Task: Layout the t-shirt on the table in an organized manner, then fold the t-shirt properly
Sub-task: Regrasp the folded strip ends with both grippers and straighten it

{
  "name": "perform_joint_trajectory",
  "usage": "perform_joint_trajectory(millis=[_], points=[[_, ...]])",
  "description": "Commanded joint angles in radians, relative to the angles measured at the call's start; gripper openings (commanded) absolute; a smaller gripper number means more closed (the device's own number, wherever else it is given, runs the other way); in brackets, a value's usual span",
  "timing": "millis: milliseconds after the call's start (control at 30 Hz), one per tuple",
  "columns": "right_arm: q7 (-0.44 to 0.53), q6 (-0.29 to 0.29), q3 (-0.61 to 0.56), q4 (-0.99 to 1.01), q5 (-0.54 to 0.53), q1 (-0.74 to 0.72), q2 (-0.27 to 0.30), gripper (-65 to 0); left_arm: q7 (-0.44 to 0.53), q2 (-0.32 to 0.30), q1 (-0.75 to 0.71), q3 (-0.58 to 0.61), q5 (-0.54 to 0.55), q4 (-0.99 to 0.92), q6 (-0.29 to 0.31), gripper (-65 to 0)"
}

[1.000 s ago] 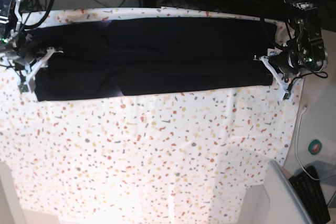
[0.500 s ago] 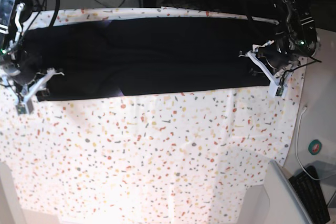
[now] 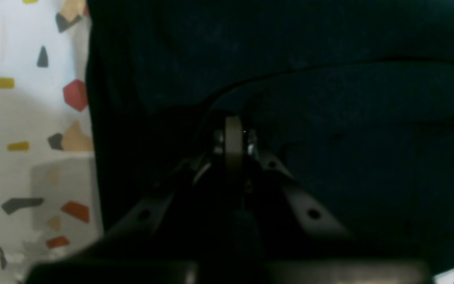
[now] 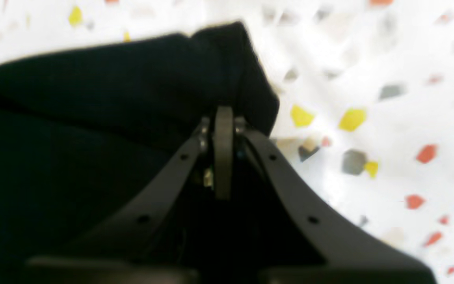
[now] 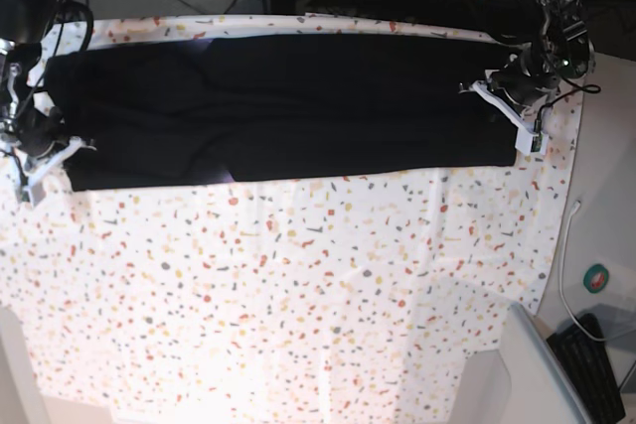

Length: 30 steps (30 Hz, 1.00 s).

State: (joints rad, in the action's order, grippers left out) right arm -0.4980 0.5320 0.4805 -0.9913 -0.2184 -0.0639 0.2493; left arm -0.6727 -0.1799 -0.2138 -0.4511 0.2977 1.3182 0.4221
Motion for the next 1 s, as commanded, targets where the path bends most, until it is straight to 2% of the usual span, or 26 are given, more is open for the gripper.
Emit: perform_joint_trajectory(millis=[0, 133, 333, 433, 567, 667, 767, 867, 900, 967], points=[[0.005, 0.003, 0.004, -0.010, -0.005, -0.021, 0.025, -65.0, -0.037, -0.007, -0.003, -0.002, -0.028, 0.002, -0.013, -65.0], [0.000, 0.003, 0.019, -0.107, -0.005, 0.008, 0.017, -65.0, -0.038, -0.002, -0.011, -0.002, -0.022, 0.065, -0.013, -65.0], [-0.144, 0.003, 0.053, -0.413, -0.005, 0.098, -0.043, -65.0, -0.043, 0.000, -0.036, -0.004, -0.021, 0.195, -0.013, -65.0], [-0.187, 0.003, 0.017, -0.415, -0.003, 0.112, -0.077, -65.0, -0.043, 0.001, -0.055, -0.004, -0.019, 0.208, -0.013, -65.0], [-0.156, 0.004, 0.013, -0.254, -0.005, 0.097, -0.077, -65.0, -0.043, 0.003, -0.094, -0.004, -0.016, 0.268, -0.009, -65.0], [-0.116, 0.004, 0.013, -0.194, -0.005, 0.080, -0.069, -65.0, -0.043, -0.005, -0.137, -0.004, 0.053, 0.341, -0.009, -65.0], [-0.126, 0.004, 0.013, -0.301, -0.008, 0.118, -0.072, -65.0, -0.043, -0.030, -0.186, -0.018, 0.157, 0.401, -0.009, -65.0], [-0.156, 0.004, 0.014, -0.473, -0.011, 0.172, -0.098, -65.0, -0.043, -0.034, -0.200, -0.094, 0.263, 0.410, -0.009, -65.0], [-0.161, 0.004, 0.014, -0.518, -0.011, 0.184, -0.110, -65.0, -0.043, -0.031, -0.198, -0.130, 0.286, 0.407, -0.009, -62.5], [-0.166, 0.004, 0.014, -0.590, -0.009, 0.209, -0.123, -65.0, -0.043, -0.028, -0.192, -0.203, 0.338, 0.381, -0.009, -41.1]])
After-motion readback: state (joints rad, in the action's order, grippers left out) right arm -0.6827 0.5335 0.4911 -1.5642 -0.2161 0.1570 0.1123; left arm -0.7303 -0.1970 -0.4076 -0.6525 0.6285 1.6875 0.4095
